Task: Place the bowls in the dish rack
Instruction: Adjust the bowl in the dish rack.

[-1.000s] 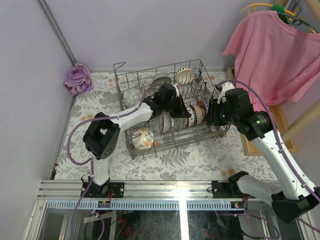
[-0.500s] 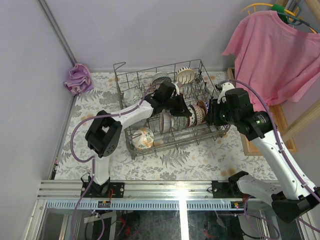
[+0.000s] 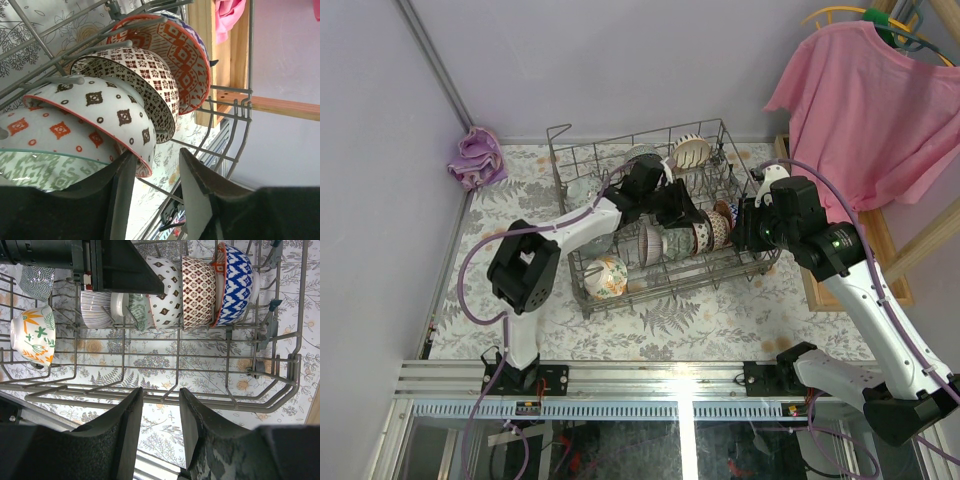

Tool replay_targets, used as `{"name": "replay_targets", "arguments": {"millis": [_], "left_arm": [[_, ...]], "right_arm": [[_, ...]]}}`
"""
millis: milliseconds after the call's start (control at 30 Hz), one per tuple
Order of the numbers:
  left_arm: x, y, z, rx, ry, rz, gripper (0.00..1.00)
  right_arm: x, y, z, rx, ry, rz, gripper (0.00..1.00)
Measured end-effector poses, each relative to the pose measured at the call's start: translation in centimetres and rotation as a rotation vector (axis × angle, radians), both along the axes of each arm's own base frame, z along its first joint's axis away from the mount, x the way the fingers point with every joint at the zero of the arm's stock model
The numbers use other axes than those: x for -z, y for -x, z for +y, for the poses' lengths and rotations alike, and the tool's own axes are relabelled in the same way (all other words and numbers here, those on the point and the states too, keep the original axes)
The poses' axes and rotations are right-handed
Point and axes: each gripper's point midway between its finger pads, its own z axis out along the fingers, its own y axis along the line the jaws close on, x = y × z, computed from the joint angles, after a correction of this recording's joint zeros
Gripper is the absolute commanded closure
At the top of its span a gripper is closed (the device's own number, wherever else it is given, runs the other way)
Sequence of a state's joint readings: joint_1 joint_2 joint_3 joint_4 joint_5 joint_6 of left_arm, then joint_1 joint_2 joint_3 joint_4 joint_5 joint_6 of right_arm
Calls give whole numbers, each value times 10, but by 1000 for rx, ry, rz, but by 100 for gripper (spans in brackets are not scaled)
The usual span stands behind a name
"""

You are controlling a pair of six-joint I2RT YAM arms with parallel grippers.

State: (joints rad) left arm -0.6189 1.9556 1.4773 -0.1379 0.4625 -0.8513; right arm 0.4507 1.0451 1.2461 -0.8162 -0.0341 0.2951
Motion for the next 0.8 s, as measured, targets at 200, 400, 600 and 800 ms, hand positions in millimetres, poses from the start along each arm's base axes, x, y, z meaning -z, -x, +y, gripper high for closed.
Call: {"name": "replay_targets", "arguments": {"millis": [200,400,600,800], "left_arm": [[-9,-6,6,-29,2,-23,53],[-23,-6,32,-122,-58,-35,52],[-32,-3,49,-193,-106,-37,56],[-17,9,43,-209,-163,0,61]], "right_arm": [[0,0,0,0,0,1,58],[1,-1,1,-1,1,3,58],[0,-2,1,-1,-2,-3,59],[-1,-3,2,-1,-5,-7,58]]}}
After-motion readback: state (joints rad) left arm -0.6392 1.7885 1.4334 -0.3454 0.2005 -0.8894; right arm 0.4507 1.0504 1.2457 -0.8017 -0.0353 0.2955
